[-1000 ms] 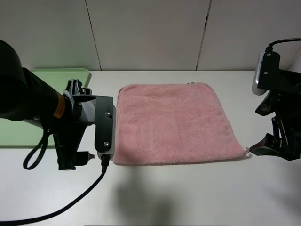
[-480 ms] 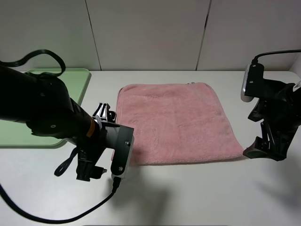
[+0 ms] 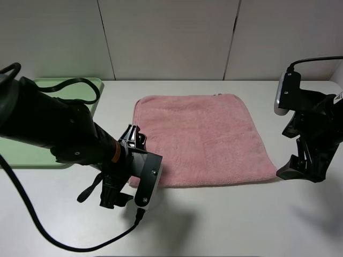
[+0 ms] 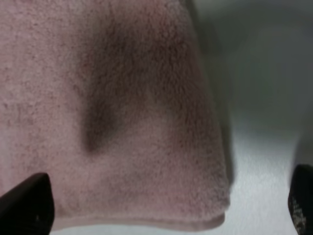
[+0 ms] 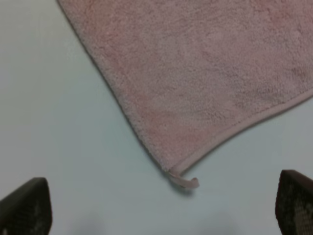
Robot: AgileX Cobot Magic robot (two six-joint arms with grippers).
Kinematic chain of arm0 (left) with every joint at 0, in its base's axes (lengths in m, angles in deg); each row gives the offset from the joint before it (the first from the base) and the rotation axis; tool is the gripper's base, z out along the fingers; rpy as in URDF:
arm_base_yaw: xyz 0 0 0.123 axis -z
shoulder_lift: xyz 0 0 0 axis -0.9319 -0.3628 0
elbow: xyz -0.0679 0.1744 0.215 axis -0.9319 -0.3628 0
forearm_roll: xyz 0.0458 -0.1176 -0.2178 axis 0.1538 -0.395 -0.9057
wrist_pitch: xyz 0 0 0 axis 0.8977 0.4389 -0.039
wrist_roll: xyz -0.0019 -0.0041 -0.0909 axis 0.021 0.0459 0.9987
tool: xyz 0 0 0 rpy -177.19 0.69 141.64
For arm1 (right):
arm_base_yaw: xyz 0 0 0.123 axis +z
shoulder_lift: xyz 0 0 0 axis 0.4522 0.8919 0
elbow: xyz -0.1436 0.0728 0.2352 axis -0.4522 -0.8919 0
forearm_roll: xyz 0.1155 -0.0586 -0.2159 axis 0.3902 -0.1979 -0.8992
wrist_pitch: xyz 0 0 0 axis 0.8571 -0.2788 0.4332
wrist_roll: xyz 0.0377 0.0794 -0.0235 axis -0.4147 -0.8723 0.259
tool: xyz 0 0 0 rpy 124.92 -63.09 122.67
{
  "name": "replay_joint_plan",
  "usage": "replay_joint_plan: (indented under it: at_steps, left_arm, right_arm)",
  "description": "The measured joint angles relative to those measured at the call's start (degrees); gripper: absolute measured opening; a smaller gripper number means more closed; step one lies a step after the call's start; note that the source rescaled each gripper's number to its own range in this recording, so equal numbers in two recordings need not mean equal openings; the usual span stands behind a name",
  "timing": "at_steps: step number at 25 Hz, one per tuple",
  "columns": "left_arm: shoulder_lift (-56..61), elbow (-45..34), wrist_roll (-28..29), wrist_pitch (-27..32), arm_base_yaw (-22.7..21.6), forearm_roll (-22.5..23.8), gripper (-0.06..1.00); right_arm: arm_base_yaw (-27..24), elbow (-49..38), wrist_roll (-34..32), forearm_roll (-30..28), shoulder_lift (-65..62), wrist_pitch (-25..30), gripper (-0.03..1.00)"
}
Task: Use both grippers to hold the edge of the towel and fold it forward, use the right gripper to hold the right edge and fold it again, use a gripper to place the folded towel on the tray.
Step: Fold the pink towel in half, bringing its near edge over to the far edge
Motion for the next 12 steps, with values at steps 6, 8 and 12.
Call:
replay_joint_plan:
  at_steps: [6,8,12]
  left_arm:
    - [-1.82,1.14,0.0,-0.21,0.0,0.0,0.96]
    - [-2.06,1.42,0.0,-0.27,0.0,0.0,0.96]
    - [-2.53,1.78,0.0,-0.27,0.0,0.0,0.96]
  right_arm:
    - [0.0,0.0,0.0,0.18,0.0,0.0,1.0]
    - [0.0,0.0,0.0,0.24,0.0,0.0,1.0]
    - [0.0,0.0,0.13,0.42,1.08,-0.06,1.0]
